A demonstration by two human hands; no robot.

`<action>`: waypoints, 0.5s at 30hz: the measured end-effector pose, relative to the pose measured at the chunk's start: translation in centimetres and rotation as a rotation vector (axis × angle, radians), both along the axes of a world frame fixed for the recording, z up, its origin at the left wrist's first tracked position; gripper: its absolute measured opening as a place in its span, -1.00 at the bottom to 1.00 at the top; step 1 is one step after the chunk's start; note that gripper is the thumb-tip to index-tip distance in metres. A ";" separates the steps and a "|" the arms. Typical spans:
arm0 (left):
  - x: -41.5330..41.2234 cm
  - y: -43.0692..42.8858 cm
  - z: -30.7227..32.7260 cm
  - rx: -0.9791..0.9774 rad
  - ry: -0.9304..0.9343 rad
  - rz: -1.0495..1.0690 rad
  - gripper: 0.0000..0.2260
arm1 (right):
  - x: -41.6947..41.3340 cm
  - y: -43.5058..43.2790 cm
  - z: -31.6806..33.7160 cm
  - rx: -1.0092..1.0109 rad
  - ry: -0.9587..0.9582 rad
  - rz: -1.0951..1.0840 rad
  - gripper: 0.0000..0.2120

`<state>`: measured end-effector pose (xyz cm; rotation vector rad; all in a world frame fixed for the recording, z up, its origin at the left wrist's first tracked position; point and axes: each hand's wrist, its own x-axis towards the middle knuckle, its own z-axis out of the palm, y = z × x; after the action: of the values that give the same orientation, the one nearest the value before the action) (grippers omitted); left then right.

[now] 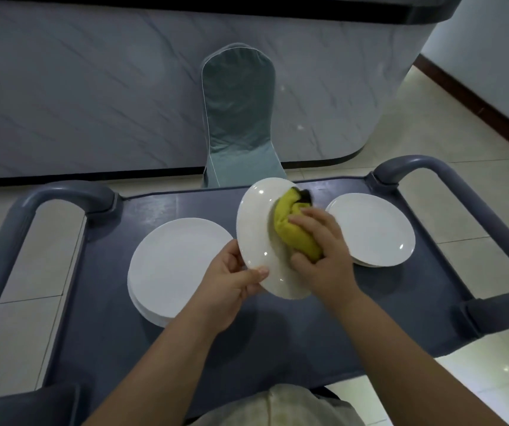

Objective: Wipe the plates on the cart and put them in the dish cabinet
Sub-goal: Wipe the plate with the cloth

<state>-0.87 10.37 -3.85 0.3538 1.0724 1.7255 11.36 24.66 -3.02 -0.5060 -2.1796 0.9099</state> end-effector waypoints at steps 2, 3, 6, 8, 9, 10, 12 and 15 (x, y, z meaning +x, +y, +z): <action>-0.8 0.0 0.0 0.008 -0.039 0.033 -0.56 | 1.2 -1.2 -1.1 0.066 -0.008 0.149 -0.55; -1.0 -0.1 0.0 0.004 -0.065 0.057 -0.60 | 2.4 -1.1 -1.9 0.091 -0.006 0.178 -0.55; -0.4 0.0 -0.5 -0.026 -0.046 0.055 -0.65 | 5.2 1.0 -2.5 -0.018 0.030 0.011 -0.53; 0.8 0.4 -0.7 -0.035 -0.009 0.017 -0.65 | 4.5 2.5 -1.7 -0.207 0.079 -0.214 -0.57; 1.3 0.5 -0.7 -0.036 0.002 0.007 -0.64 | 3.4 3.2 -1.0 -0.292 0.105 -0.316 -0.59; 1.6 0.6 -0.5 -0.038 0.012 0.002 -0.64 | 2.1 3.9 -0.2 -0.351 0.122 -0.391 -0.61; 1.6 0.7 -0.2 -0.034 0.051 -0.001 -0.66 | -0.2 4.5 1.6 -0.358 0.100 -0.412 -0.63; 1.0 0.9 0.3 -0.028 0.105 0.011 -0.67 | -2.4 1.9 2.8 -0.080 0.022 -0.105 -0.58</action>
<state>0.16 11.31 -3.58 0.4253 1.1756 1.7155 9.01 26.57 -0.21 -0.6396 -2.0828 0.9434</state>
